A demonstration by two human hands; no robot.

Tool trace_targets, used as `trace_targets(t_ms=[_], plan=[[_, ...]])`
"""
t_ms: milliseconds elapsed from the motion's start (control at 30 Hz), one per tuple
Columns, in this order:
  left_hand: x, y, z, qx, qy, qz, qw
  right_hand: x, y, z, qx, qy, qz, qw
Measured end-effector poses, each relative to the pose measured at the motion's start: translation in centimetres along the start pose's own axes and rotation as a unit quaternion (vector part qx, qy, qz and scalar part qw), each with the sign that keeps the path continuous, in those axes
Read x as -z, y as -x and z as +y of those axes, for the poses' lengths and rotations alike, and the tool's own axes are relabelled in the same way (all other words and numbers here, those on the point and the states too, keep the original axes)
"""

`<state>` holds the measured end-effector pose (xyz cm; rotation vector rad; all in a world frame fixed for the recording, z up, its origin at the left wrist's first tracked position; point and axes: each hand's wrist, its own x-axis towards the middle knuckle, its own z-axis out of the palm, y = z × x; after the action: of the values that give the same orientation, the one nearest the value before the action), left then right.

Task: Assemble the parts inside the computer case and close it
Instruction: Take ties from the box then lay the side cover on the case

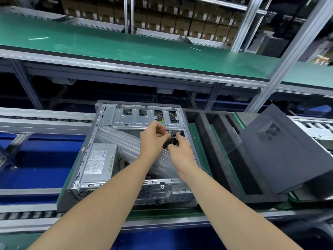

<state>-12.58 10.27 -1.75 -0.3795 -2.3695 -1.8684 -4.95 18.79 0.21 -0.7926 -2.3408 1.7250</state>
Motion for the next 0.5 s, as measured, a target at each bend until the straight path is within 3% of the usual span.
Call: trace_targets(t_ms=[200, 500], plan=[[-0.1, -0.1, 0.1, -0.008, 0.032, -0.006, 0.999, 0.0, -1.2, 0.1, 0.096, 0.125, 0.116, 0.981], [0.0, -0.5, -0.2, 0.021, 0.040, -0.015, 0.999, -0.6, -2.3, 0.7, 0.139, 0.097, 0.180, 0.969]])
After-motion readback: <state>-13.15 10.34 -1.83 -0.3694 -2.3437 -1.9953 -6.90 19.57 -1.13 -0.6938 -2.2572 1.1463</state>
